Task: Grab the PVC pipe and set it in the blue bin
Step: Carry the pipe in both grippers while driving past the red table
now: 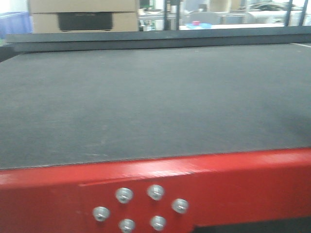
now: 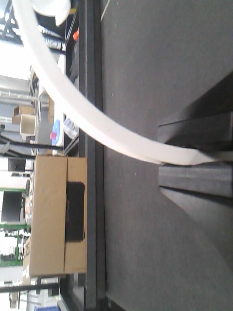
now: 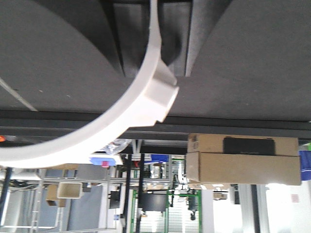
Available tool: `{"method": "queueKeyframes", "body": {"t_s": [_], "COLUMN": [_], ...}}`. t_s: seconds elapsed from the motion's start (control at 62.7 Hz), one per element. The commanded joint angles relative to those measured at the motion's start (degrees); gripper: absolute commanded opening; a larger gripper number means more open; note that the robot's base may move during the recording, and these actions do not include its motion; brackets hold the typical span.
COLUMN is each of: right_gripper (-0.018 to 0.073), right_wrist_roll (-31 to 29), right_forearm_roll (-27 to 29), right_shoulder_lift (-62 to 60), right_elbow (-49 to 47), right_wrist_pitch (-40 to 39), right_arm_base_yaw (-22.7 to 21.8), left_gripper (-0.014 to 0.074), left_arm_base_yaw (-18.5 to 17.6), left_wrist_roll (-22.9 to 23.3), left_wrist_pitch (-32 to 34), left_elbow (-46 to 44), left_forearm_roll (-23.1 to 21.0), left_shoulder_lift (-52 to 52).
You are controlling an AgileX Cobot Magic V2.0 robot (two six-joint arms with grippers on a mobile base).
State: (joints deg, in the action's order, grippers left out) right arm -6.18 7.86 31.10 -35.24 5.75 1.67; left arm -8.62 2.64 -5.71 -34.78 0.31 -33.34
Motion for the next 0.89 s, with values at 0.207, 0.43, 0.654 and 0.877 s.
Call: {"method": "queueKeyframes", "body": {"t_s": [0.207, 0.43, 0.654, 0.877], "right_gripper": [-0.0167, -0.0167, -0.0167, -0.0167], "right_wrist_roll": [-0.23, -0.23, -0.23, -0.23], "right_forearm_roll": [-0.50, -0.50, -0.50, -0.50], "right_shoulder_lift": [-0.36, -0.36, -0.36, -0.36], "right_elbow": [0.02, 0.02, 0.02, 0.02], "right_wrist_pitch": [-1.51, -1.51, -1.51, -1.51], "right_arm_base_yaw": [0.16, 0.16, 0.16, 0.16], "left_gripper": [-0.0111, -0.0111, -0.0111, -0.0111], "left_arm_base_yaw": [-0.36, -0.36, -0.36, -0.36], "left_wrist_roll": [0.41, 0.41, 0.41, 0.41], "left_wrist_pitch": [1.53, 1.53, 1.53, 1.53], "left_elbow": [-0.23, -0.23, -0.23, -0.23], "left_forearm_roll": [0.12, 0.12, 0.12, 0.12], "left_shoulder_lift": [0.32, 0.32, 0.32, 0.32]}}
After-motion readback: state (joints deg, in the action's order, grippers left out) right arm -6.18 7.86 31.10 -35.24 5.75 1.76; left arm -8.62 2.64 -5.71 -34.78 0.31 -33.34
